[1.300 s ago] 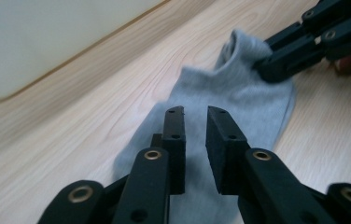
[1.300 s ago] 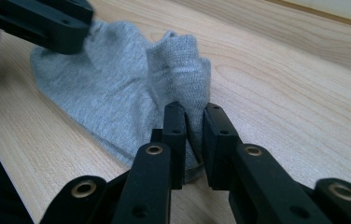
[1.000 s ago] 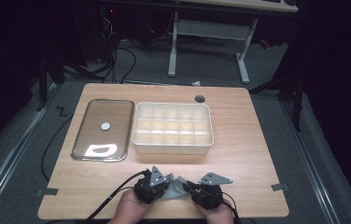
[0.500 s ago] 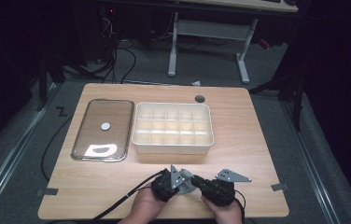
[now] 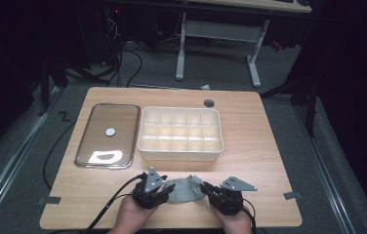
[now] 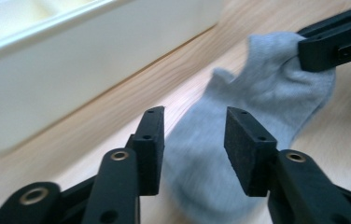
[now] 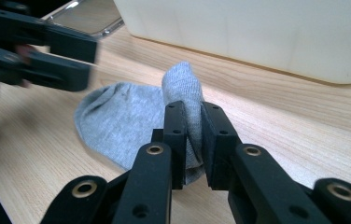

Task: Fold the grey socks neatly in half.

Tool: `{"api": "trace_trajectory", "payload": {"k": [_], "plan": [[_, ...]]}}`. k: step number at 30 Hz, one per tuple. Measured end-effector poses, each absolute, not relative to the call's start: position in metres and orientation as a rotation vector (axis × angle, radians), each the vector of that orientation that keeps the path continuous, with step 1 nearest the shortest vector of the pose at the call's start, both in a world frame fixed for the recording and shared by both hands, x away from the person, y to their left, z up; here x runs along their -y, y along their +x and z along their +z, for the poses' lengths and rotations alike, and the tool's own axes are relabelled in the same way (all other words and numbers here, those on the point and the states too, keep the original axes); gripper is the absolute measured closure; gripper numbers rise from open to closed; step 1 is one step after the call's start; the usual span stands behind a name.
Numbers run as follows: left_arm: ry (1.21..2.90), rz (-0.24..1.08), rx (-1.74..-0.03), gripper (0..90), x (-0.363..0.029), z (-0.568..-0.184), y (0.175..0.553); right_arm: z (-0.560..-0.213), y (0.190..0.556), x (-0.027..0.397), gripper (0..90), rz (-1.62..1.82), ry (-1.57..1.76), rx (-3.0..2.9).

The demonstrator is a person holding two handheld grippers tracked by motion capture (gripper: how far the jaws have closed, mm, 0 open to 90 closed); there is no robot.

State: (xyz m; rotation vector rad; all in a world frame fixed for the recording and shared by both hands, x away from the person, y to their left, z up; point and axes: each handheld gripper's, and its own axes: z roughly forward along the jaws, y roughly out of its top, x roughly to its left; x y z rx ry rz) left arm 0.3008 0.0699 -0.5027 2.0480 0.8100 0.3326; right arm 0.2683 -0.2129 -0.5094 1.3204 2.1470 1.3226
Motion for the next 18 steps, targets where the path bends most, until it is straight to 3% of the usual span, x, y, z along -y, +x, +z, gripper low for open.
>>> {"api": "trace_trajectory", "payload": {"k": [5,7,11,18], "plan": [[2.003,0.337,-0.819,56.2,-0.095,-0.519,0.294,-0.507,0.266,0.207,81.4,1.285,1.315,-2.139],[2.055,0.386,-0.799,65.5,-0.103,-0.526,0.292,-0.503,0.266,0.203,81.2,1.24,1.315,-2.141],[2.066,0.374,-0.82,73.1,-0.108,-0.528,0.299,-0.5,0.267,0.199,81.0,1.188,1.317,-2.154],[2.12,0.371,-0.775,74.5,-0.095,-0.529,0.299,-0.49,0.271,0.192,81.0,1.106,1.297,-2.172]]}}
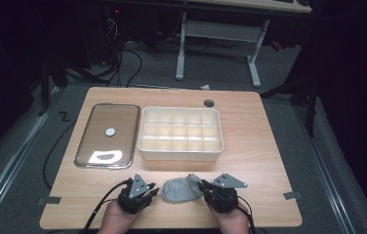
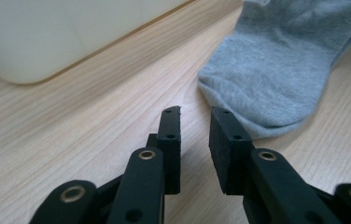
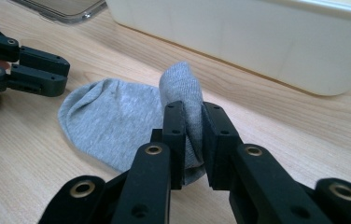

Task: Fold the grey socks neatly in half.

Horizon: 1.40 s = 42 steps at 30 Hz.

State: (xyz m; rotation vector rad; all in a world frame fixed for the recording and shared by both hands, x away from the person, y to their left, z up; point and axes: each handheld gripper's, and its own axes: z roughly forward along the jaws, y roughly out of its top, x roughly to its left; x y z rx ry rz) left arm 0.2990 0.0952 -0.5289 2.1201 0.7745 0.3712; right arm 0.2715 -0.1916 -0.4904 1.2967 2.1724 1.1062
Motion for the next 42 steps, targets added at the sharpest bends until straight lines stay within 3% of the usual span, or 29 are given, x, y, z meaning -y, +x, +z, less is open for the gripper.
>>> {"api": "trace_trajectory", "payload": {"k": [16,42], "plan": [[2.16,0.366,-0.745,73.5,-0.085,-0.534,0.296,-0.476,0.269,0.17,80.9,0.992,1.208,-2.178],[2.173,0.358,-0.728,74.4,-0.084,-0.534,0.297,-0.486,0.271,0.108,81.0,0.966,1.071,-2.27]]}}
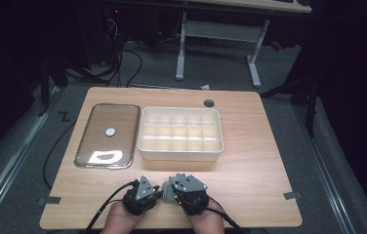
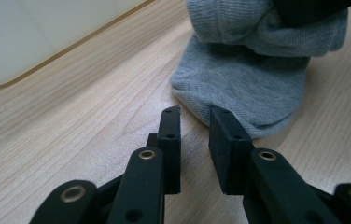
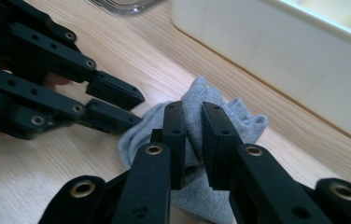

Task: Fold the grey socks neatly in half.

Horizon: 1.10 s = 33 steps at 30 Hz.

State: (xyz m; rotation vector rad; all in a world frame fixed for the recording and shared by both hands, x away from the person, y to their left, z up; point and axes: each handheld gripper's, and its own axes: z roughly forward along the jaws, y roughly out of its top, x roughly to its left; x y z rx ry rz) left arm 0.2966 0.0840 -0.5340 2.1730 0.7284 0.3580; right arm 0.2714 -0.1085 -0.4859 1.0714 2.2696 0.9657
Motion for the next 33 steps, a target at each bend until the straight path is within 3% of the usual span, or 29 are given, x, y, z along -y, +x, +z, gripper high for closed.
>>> {"api": "trace_trajectory", "payload": {"k": [9,12,18,25,27,28,33], "plan": [[2.173,0.354,-0.731,74.1,-0.084,-0.534,0.297,-0.501,0.271,0.096,76.7,0.936,1.035,-2.368],[2.171,0.352,-0.733,73.9,-0.085,-0.534,0.297,-0.49,0.266,0.101,70.5,1.014,1.029,-2.342],[2.171,0.35,-0.735,73.5,-0.085,-0.534,0.298,-0.475,0.261,0.113,69.8,1.058,1.047,-2.274],[2.172,0.348,-0.731,73.5,-0.085,-0.534,0.297,-0.501,0.268,0.108,66.3,1.021,1.121,-2.357],[2.173,0.343,-0.723,73.9,-0.085,-0.534,0.297,-0.508,0.269,0.105,71.6,1.0,1.129,-2.375],[2.175,0.341,-0.72,73.9,-0.085,-0.534,0.297,-0.512,0.271,0.104,84.4,0.987,1.118,-2.395],[2.173,0.338,-0.716,74.3,-0.085,-0.534,0.296,-0.505,0.266,0.098,88.6,1.017,1.051,-2.342]]}}
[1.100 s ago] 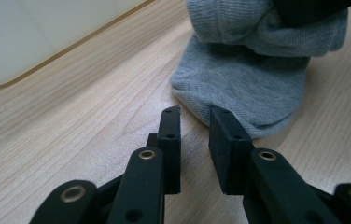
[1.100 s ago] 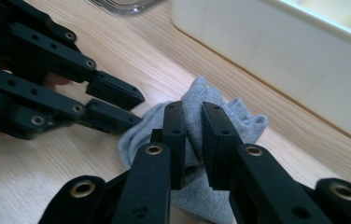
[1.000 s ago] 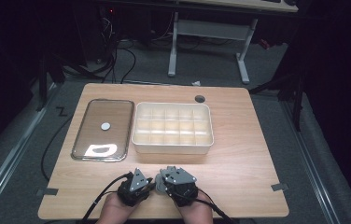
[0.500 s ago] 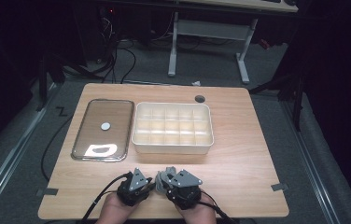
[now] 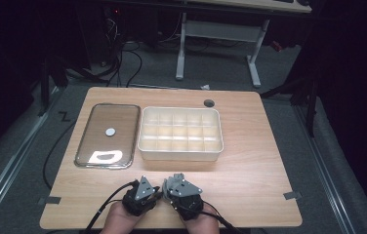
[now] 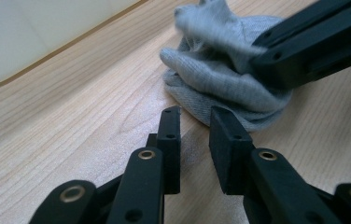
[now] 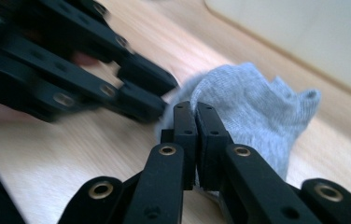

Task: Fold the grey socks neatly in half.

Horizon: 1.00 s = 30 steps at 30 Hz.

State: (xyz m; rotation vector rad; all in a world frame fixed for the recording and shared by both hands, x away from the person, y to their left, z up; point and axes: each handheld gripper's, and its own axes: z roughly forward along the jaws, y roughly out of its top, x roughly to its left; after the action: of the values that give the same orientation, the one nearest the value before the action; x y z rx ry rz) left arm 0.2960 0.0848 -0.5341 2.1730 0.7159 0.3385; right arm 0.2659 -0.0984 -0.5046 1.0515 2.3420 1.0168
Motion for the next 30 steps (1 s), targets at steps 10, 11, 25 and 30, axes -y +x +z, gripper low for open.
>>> {"api": "trace_trajectory", "payload": {"k": [10,11,25,30], "plan": [[2.171,0.331,-0.718,75.2,-0.085,-0.534,0.295,-0.521,0.262,0.09,88.3,0.998,1.02,-2.41],[2.171,0.325,-0.722,74.9,-0.085,-0.534,0.296,-0.522,0.263,0.091,88.2,1.016,1.034,-2.406],[1.93,0.243,-0.645,82.3,-0.09,-0.498,0.294,-0.526,0.263,0.092,88.0,1.045,1.029,-2.392],[1.975,0.168,-0.657,84.0,-0.079,-0.512,0.305,-0.526,0.263,0.092,88.0,1.051,1.029,-2.391]]}}
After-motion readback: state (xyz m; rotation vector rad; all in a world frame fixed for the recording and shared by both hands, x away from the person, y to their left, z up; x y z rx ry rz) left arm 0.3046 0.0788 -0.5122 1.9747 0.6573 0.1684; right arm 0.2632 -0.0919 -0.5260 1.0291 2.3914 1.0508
